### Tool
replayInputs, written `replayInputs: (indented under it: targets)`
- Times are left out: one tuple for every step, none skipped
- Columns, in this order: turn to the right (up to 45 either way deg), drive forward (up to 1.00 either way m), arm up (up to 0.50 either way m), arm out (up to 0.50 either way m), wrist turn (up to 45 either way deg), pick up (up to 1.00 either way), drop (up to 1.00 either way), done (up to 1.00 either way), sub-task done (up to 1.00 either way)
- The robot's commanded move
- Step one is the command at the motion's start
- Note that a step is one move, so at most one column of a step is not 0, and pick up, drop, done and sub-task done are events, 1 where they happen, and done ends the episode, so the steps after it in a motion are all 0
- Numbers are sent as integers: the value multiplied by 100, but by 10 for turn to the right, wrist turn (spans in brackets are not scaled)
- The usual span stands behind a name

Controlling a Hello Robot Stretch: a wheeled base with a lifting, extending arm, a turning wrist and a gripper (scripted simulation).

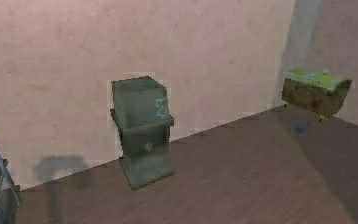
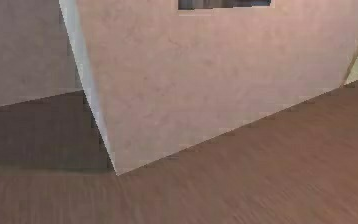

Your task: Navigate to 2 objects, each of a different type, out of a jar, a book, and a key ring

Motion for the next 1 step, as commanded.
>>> replayInputs:
  targets:
    - [450,0,0,0,0,0,0,0,0]
